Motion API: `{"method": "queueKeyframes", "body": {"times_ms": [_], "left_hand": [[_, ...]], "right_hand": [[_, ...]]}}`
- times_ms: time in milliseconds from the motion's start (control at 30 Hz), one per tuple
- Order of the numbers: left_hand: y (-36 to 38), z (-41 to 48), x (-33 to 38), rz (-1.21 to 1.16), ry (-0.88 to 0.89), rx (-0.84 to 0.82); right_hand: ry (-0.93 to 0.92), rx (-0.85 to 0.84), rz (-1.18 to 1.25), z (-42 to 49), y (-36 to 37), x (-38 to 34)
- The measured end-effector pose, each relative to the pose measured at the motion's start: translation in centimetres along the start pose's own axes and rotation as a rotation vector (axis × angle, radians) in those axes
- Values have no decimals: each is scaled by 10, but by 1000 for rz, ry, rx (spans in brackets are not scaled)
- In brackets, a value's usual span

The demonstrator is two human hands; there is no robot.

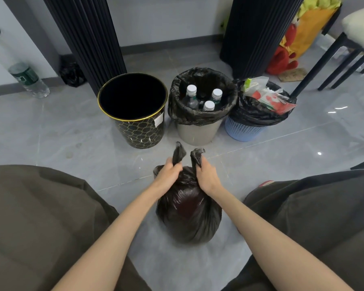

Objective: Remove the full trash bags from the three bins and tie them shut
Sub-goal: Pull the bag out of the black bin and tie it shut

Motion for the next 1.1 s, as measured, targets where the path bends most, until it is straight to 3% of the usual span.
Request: {"method": "queueKeyframes", "body": {"times_ms": [133,267,367,533,700,767,900,1100], "left_hand": [[10,-2,-10,294,62,-13],[11,-1,-22,184,142,19],[9,-3,-17,-23,155,60],[5,-7,-10,-136,183,-3],[5,-8,-6,-217,133,-191],[4,-6,-1,-104,153,-194],[6,-1,2,179,287,-193],[17,0,-13,651,431,-217]], "right_hand": [[310,-178,367,1,8,13],[385,-280,705,5,5,10],[303,-239,588,4,3,12],[304,-84,539,6,-1,19],[432,43,971,18,-13,37],[462,54,1081,23,-14,39],[444,104,1077,27,-16,34],[391,56,801,25,-13,32]]}}
Point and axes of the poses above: each hand's wrist, its own z-axis towards the middle knuckle, its own y-axis out of the palm, x = y × z, the point moved 4 cm from there along z, towards the middle knuckle, and after that the axes turned 4 degrees about z, right-handed, at the moved point
